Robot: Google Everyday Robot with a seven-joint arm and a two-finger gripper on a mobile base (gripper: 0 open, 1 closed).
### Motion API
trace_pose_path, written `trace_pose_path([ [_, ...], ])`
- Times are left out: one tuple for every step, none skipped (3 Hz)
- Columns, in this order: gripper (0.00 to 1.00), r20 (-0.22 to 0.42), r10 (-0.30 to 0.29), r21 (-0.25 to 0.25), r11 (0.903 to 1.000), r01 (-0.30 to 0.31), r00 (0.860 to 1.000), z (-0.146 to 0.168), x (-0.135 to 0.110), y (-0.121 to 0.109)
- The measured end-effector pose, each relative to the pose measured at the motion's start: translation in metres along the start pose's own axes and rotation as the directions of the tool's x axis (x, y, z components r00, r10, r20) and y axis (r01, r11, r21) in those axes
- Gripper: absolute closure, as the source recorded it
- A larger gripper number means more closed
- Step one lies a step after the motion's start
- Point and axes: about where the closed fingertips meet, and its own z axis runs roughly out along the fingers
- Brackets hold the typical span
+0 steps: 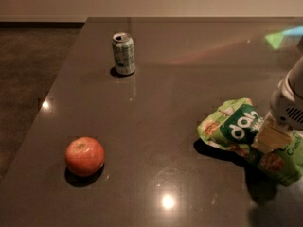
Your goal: Move green rice chip bag near 7up can
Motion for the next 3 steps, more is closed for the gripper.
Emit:
trace_pose_path([
  [1.0, 0.041, -0.028, 0.0, 0.9996, 0.028, 0.999, -0.009, -0.034, -0.008],
  [1.0, 0.083, -0.058, 0.001, 0.9983, 0.058, 0.995, -0.015, -0.07, -0.014],
  [1.0, 0.12, -0.099, 0.0, 0.995, 0.1, 0.988, -0.014, -0.115, -0.02],
])
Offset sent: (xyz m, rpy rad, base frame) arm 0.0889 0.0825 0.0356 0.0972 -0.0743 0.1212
